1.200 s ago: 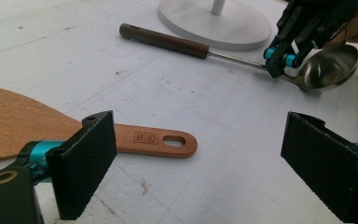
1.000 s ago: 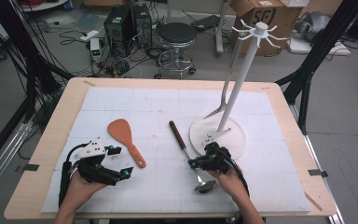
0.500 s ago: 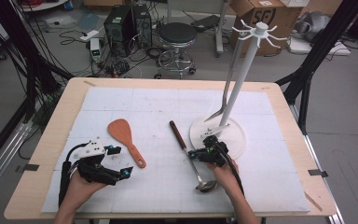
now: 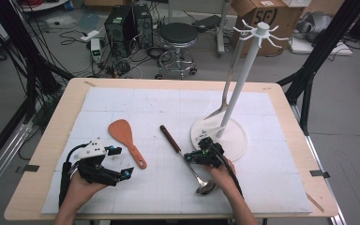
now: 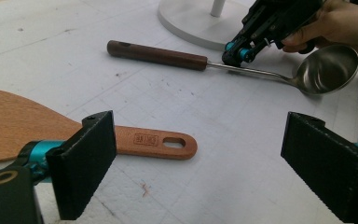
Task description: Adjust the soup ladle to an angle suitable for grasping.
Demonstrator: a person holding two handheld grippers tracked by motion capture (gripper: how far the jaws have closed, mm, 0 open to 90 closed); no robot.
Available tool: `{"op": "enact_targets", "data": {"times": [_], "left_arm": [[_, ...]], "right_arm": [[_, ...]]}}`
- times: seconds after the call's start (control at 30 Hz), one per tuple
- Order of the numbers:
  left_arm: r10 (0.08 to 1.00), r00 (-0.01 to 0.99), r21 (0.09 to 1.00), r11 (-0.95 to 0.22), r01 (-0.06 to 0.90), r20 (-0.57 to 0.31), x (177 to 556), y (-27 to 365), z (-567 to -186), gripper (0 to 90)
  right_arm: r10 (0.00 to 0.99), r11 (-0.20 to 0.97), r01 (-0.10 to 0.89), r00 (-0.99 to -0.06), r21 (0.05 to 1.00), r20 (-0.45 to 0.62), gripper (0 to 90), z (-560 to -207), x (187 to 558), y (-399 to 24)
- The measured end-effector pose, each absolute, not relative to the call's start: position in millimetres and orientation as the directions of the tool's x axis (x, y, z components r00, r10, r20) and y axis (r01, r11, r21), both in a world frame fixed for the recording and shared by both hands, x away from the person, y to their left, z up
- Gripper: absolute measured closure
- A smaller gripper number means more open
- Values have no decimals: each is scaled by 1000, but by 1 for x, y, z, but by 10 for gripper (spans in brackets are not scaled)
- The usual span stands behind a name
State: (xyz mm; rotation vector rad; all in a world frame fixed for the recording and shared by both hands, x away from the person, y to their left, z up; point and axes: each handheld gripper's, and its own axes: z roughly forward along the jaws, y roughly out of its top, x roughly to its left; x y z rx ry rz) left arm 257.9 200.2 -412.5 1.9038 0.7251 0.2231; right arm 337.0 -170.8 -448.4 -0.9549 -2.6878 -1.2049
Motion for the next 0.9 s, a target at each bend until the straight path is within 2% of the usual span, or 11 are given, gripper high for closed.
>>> {"op": "enact_targets", "data": {"times": [0.37,0.63,0.9], "left_arm": [[577,800,882,-278,380,-163,258,201,-412,109],[580,798,883,-274,380,-164,258,202,-412,109],[580,798,883,-275,380,-163,258,202,-412,109]], "right_arm": [[448,541,524,-841,658,302,898,-448,333,-162],[463,482,520,-834,705,299,892,-438,332,-170],[460,477,495,-845,727,273,791,-410,331,-161]]}}
